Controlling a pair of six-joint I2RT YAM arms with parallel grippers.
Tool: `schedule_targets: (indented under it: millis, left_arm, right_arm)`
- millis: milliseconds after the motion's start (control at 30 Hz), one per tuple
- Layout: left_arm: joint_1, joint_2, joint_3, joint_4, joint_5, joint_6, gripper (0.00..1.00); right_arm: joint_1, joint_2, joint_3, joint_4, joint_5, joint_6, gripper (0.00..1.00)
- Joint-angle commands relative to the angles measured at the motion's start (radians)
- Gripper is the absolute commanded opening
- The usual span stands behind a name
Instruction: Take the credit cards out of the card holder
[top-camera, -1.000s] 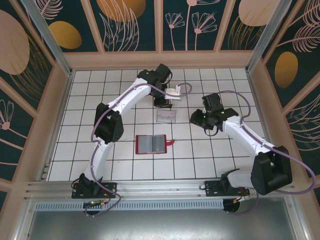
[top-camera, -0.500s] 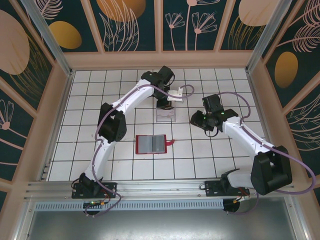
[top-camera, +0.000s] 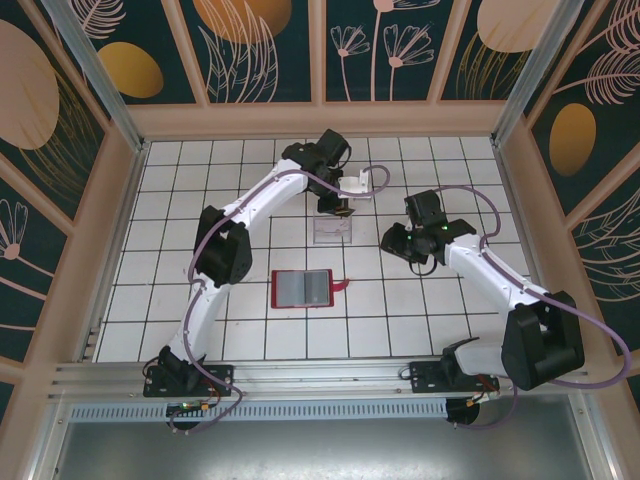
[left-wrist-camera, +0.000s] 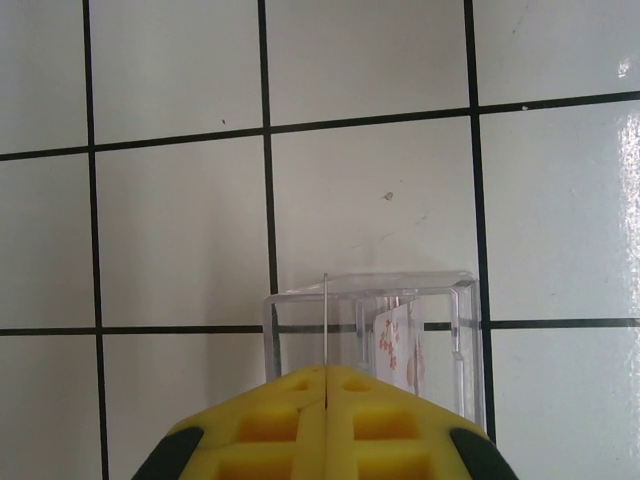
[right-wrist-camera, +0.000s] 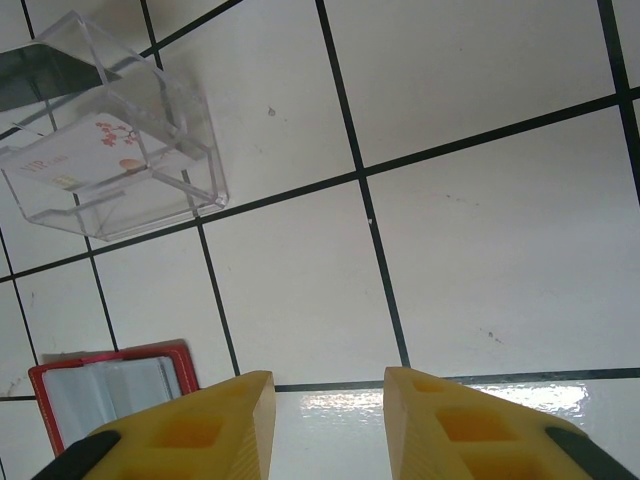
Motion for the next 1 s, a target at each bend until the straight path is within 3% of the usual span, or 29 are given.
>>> schedule_targets:
  millis: [0,200,400,567,667,967]
  left_arm:
    - [0.019,-0.024,-0.040,0.046,0.069,-0.030,0.00]
    - [0.043,-0.048,-0.118,0.108,0.162,-0.046,0.00]
    - [0.053,-0.051,-0.149,0.167,0.156,-0.087,0.00]
    - [0.058,-0.098,-0.201,0.276,0.089,-0.143,0.29]
    - [0.064,-0.130,-0.241,0.328,0.050,-0.158,0.35]
    - [0.069,-0.238,-0.344,0.479,-0.082,-0.278,0.36]
  right_arm:
    - [-0.008,-0.006,-0.009,0.004,-0.014,-0.021,0.35]
    - [-0.007,0.004,-0.009,0.005,-0.017,-0.022,0.35]
    - [-0.008,0.004,-0.009,0.001,-0.017,-0.020,0.35]
    - [-0.008,-0.002,-0.005,-0.002,-0.017,-0.018,0.35]
    - [-0.008,-0.006,-0.004,-0.004,-0.015,-0.016,0.35]
    - [0.007,-0.020,-0.004,-0.006,-0.030,-0.011,0.33]
